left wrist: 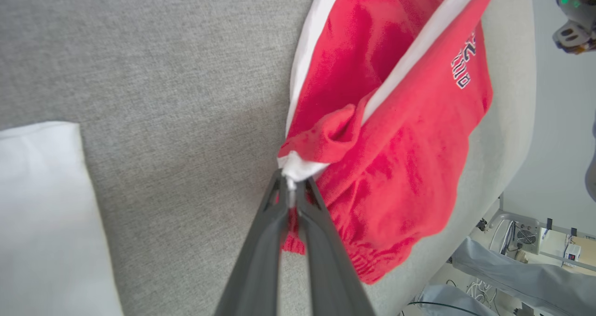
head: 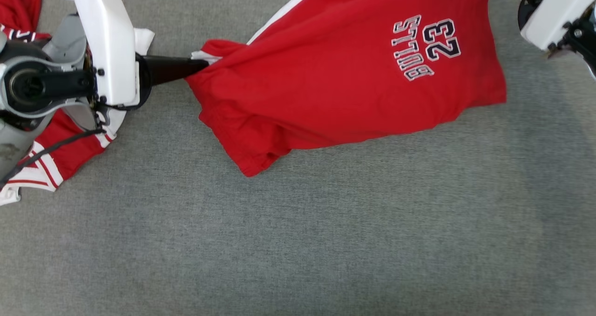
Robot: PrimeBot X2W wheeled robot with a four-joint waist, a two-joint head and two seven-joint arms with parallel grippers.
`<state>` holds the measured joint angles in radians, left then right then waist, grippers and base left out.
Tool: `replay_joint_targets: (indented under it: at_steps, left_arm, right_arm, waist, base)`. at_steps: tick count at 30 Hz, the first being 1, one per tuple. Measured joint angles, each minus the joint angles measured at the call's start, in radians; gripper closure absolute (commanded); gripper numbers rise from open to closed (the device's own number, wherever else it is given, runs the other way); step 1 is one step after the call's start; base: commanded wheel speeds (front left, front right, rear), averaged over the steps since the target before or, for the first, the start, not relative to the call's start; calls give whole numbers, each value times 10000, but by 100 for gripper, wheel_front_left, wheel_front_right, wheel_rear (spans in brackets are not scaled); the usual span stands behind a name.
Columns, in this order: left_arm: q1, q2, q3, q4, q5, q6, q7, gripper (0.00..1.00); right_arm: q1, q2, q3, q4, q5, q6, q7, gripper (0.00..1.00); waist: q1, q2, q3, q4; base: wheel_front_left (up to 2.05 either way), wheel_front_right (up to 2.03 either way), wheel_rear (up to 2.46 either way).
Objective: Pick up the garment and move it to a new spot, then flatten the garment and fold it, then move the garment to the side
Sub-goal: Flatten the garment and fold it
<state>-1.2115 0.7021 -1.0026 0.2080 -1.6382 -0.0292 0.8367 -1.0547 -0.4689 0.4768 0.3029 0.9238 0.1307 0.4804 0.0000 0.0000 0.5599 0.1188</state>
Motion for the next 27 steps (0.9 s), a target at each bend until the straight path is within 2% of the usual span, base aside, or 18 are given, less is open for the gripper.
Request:
replay_joint_targets:
  at_steps: [11,12,14,15,17,18,19,24,27]
  left_arm:
    - [-825,-825,-35,1429,190,-336,267,100]
    - [-840,-895,-35,1511,190,-366,265,95]
    - [-863,-1028,-44,1674,196,-420,253,64]
    - [-865,-1089,-54,1764,215,-456,244,0]
    - [-865,-1164,-77,1916,286,-506,188,0]
    - [-868,-1175,-123,1969,353,-548,173,0]
    - [-864,-1187,-157,2040,372,-579,165,0]
    - [-788,-1103,-176,2176,579,-759,-138,0]
    - [-517,-723,-213,1979,1083,-863,-777,0]
  right_arm:
    - [-2025,522,1279,2324,-77,0,-1229,100]
    - [-2136,543,1415,2522,-77,0,-1360,100]
    - [-2322,623,1682,2855,-38,0,-1645,100]
    - [-2377,660,1816,2999,-29,0,-1862,99]
    - [-2468,750,2109,3181,105,0,-2184,67]
    - [-2479,794,2217,3212,176,0,-2449,22]
    - [-2478,838,2318,3248,309,0,-2686,0]
    - [-2337,828,2913,3411,794,0,-3827,0]
    - [-2037,715,3373,3572,899,0,-4755,0]
  waist:
    - [0,0,742,586]
    - [0,0,754,600]
    - [0,0,779,619]
    - [0,0,781,622]
    - [0,0,758,619]
    - [0,0,735,615]
    - [0,0,699,612]
    - [0,0,349,560]
    - [0,0,-101,458]
  base:
    - [0,0,0]
    - [0,0,0]
    - [0,0,0]
    - [0,0,0]
    - [0,0,0]
    - [0,0,0]
    - [0,0,0]
    - [0,0,0]
    - [0,0,0]
